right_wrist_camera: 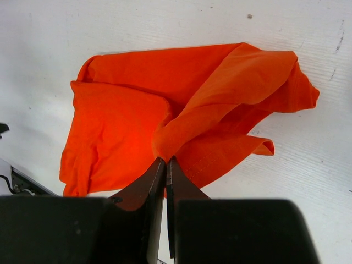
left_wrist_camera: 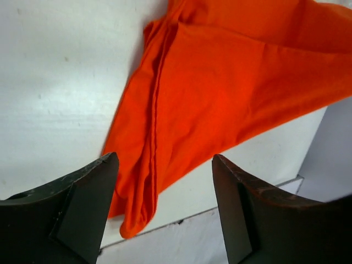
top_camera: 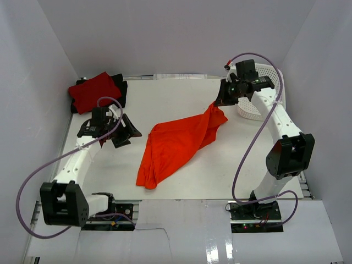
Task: Fold and stack the t-shirts
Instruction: Flatten out the tshirt
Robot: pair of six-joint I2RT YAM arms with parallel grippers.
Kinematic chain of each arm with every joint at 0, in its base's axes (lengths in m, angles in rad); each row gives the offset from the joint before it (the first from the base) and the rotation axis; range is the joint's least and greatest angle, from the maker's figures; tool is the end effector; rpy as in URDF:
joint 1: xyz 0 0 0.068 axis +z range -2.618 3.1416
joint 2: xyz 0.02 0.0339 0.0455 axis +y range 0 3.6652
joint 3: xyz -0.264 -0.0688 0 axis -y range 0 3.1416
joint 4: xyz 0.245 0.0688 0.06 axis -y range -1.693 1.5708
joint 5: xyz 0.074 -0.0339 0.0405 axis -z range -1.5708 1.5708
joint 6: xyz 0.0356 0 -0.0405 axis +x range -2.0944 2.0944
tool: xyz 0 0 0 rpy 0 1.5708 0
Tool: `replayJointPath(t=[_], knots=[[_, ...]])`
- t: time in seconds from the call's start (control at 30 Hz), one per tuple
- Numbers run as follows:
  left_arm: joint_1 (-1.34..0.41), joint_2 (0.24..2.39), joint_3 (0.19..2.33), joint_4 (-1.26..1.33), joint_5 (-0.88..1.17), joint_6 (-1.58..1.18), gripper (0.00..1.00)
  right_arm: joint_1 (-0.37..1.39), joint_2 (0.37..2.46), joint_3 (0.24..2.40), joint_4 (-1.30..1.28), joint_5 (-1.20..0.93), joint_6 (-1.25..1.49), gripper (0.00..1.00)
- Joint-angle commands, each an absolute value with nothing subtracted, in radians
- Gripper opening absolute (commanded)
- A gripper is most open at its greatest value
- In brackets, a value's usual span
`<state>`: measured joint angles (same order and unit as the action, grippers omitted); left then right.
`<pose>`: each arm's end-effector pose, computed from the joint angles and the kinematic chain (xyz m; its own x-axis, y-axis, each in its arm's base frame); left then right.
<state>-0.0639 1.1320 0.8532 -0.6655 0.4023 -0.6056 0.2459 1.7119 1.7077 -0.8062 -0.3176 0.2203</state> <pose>0.2211 -0.0281 0.2563 -0.8285 -0.4719 -0.3015 -0.2235 0.7724 -0.5945 0.3627 0.1025 0.3557 -0.7819 0.0178 -0.6231 -0.2758 0.8866 0.3714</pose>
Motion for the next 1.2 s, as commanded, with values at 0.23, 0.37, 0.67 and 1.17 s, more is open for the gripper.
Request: replayJointPath(t=[0.23, 0.37, 0.67, 1.17], knots=[[-0.103, 1.532, 1.156, -0.587, 0.316, -0.385, 0.78, 0.27, 1.671, 1.654, -0.767, -0.33, 0.198, 0.08], [-0.159, 1.649, 1.278, -0.629, 0.276, -0.33, 0.77, 0.272, 1.667, 1.637, -0.764, -0.325, 0.195, 0.08], [-0.256, 1.758, 1.382, -0.652, 0.189, -0.305, 0.69, 0.273, 1.657, 1.594, -0.747, -0.327, 0.192, 0.08], [-0.265, 1.828, 1.355, -0.634, 0.204, -0.29, 0.68, 0.273, 1.663, 1.588, -0.739, -0.334, 0.192, 0.08]])
